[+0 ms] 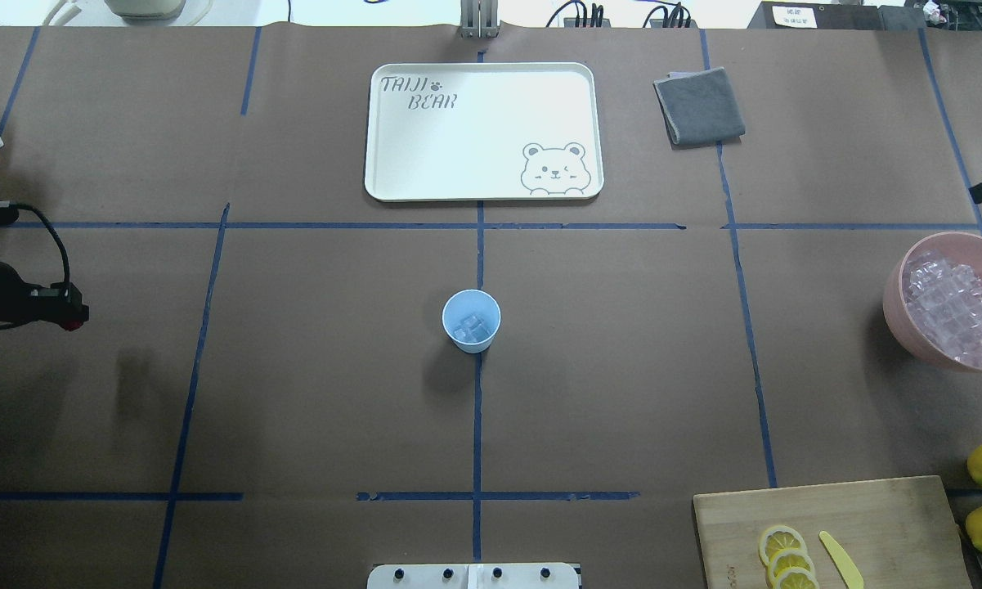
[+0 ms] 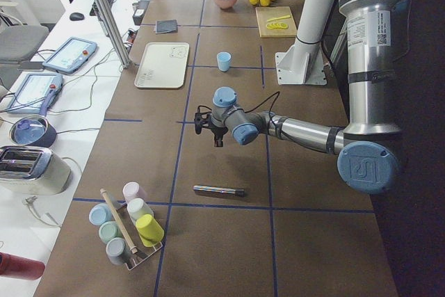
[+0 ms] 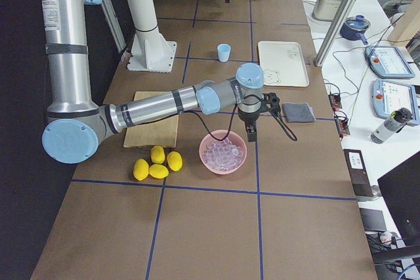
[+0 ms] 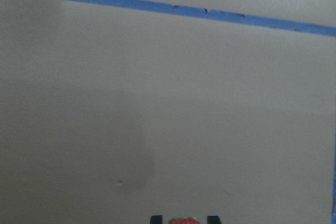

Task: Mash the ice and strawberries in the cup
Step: 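Lower the left gripper onto the red strawberry and grasp it, then carry the strawberry with the left gripper over the blue cup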

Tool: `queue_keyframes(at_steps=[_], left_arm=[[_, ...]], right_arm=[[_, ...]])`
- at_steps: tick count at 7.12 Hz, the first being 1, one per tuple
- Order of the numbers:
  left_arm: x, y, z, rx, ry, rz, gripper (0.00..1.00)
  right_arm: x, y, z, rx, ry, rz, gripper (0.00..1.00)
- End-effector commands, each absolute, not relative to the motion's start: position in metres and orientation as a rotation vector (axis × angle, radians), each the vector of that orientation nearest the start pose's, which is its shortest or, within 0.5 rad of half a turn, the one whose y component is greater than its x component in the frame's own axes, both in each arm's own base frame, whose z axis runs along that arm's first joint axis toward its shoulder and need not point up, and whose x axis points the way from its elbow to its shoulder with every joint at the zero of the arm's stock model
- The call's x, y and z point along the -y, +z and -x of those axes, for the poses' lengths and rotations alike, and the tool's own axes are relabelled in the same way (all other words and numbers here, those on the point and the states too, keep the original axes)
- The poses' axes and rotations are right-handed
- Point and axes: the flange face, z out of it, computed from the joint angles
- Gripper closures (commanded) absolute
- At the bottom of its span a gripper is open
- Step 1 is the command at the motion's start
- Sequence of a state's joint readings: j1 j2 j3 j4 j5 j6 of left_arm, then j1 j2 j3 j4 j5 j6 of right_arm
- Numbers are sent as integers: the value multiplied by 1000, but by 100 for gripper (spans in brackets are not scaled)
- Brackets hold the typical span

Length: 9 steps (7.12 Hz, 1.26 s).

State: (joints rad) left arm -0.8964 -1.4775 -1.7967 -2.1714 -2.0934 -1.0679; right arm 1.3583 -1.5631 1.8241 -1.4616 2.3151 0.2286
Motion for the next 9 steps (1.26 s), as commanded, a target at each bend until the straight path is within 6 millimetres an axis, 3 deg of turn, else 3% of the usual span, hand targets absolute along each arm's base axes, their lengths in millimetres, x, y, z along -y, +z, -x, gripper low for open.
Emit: queue_keyframes(at_steps=[1, 4, 5, 7, 8, 9], left_arm=[[467, 463, -257, -865, -192, -57, 100], [518, 294, -305, -847, -250, -7, 100], [510, 256, -339, -889, -295, 32, 100], [480, 184, -416, -961, -348, 123, 100], [477, 164, -437, -982, -351, 125, 100], [474, 145, -477, -1001, -342, 102, 100]], right_arm=[[478, 568, -6, 768, -171, -197, 1], [450, 618, -56, 790, -210, -209, 1], [445, 625, -70, 800, -205, -216, 1], [441, 629, -73, 804, -187, -180, 1], [441, 626, -73, 808, -174, -153, 1], [439, 627, -74, 824, -159, -130, 1]])
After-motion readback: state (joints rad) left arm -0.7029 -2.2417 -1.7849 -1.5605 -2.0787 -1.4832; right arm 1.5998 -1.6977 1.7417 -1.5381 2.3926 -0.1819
